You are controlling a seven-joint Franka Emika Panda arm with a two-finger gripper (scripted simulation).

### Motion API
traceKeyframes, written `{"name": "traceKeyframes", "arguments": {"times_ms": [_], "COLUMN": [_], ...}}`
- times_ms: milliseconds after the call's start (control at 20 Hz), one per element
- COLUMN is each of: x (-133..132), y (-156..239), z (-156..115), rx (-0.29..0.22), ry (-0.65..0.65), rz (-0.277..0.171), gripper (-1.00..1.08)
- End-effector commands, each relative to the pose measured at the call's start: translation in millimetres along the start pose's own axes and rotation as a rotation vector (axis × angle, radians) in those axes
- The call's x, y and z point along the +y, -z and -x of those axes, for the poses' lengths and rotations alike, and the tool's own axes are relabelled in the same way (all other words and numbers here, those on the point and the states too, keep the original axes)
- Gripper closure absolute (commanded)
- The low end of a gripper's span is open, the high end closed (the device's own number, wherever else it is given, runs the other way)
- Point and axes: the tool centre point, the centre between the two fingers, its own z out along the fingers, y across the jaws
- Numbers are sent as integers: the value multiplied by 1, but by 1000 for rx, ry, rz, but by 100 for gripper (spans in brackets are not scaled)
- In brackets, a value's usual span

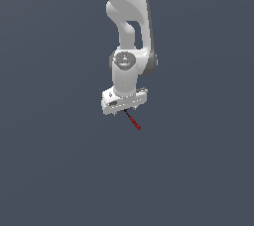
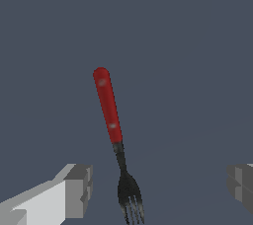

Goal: Pick up the object and move it to a goal position.

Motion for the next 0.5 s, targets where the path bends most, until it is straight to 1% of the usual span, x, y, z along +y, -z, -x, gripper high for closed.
{"name": "traceKeyframes", "arguments": {"times_ms": [0, 200, 450], "x": [-8, -19, -27], "y": [-10, -22, -30], "z": [4, 9, 13], "rx": [3, 7, 11], "ry": [68, 147, 206], "rz": [-3, -7, -10], "gripper": [-92, -92, -92]}}
